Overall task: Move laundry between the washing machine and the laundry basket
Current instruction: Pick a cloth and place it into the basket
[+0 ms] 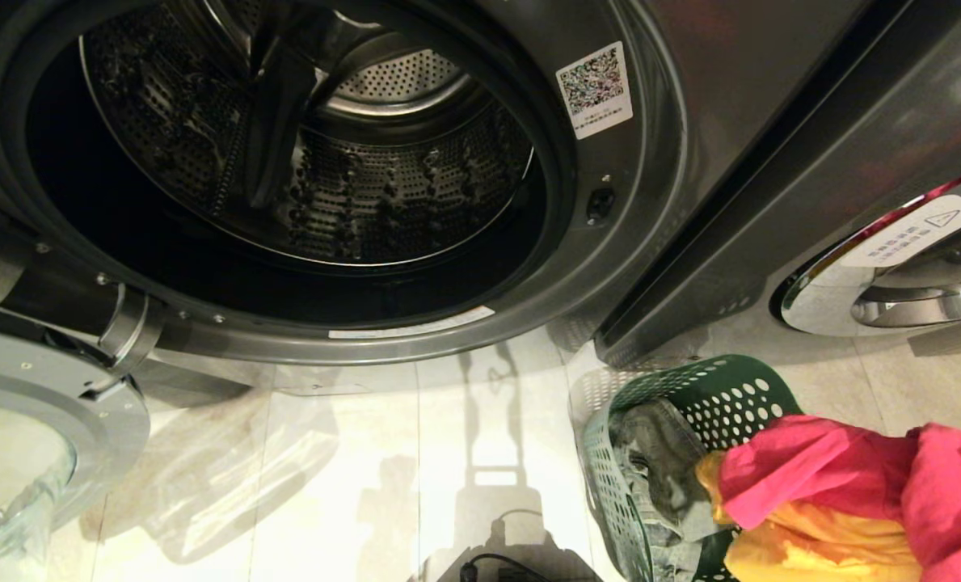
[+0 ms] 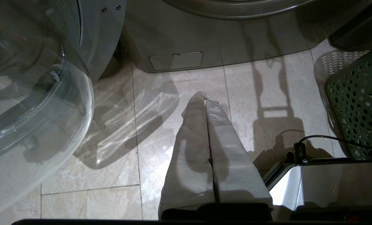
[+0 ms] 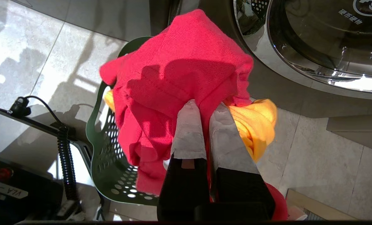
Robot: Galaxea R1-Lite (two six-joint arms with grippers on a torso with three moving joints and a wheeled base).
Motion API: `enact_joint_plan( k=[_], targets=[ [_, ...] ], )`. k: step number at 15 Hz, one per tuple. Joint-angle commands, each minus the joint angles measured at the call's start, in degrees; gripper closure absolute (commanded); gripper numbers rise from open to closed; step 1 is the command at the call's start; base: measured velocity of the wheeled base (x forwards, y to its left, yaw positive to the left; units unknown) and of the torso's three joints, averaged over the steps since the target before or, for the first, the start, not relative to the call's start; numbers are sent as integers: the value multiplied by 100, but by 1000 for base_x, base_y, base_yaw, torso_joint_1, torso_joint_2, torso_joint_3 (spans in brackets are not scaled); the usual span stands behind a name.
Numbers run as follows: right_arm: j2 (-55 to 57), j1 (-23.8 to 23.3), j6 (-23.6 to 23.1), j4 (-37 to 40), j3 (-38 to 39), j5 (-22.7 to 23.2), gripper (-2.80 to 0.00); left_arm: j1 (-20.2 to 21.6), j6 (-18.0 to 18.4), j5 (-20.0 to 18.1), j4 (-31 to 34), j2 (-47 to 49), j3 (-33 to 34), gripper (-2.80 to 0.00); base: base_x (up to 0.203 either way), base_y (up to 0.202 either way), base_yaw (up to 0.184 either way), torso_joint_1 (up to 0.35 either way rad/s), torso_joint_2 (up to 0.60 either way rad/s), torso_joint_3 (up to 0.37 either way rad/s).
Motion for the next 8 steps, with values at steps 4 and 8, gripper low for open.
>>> enact_joint_plan(
  k=[4, 8],
  targets=[
    [-5, -3, -260, 7, 81, -12, 0, 0, -3, 0, -6, 0, 0, 0, 0, 0, 0, 0, 0, 0],
    [-5, 4, -403, -11, 83, 22, -280, 0, -12, -9, 3, 0, 0, 0, 0, 0, 0, 0, 0, 0]
  ],
)
